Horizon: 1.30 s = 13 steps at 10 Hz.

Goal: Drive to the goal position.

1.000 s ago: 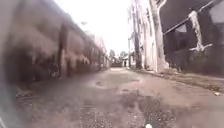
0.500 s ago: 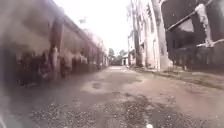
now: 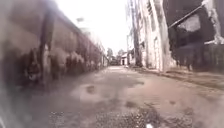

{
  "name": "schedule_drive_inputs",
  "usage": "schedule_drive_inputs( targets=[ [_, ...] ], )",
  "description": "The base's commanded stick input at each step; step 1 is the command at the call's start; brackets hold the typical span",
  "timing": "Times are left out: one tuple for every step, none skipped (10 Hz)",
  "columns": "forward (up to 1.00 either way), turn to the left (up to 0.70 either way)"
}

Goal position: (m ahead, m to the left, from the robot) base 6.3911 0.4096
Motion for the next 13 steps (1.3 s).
schedule_drive_inputs(
  targets=[
    [1.0, 0.0],
    [1.0, 0.0],
    [1.0, 0.0],
    [1.0, 0.0],
    [1.0, 0.0],
    [1.0, 0.0],
    [1.0, 0.0],
    [1.0, 0.0],
    [1.0, 0.0],
    [1.0, 0.0],
    [1.0, 0.0],
    [1.0, 0.0],
    [1.0, 0.0]
  ],
)
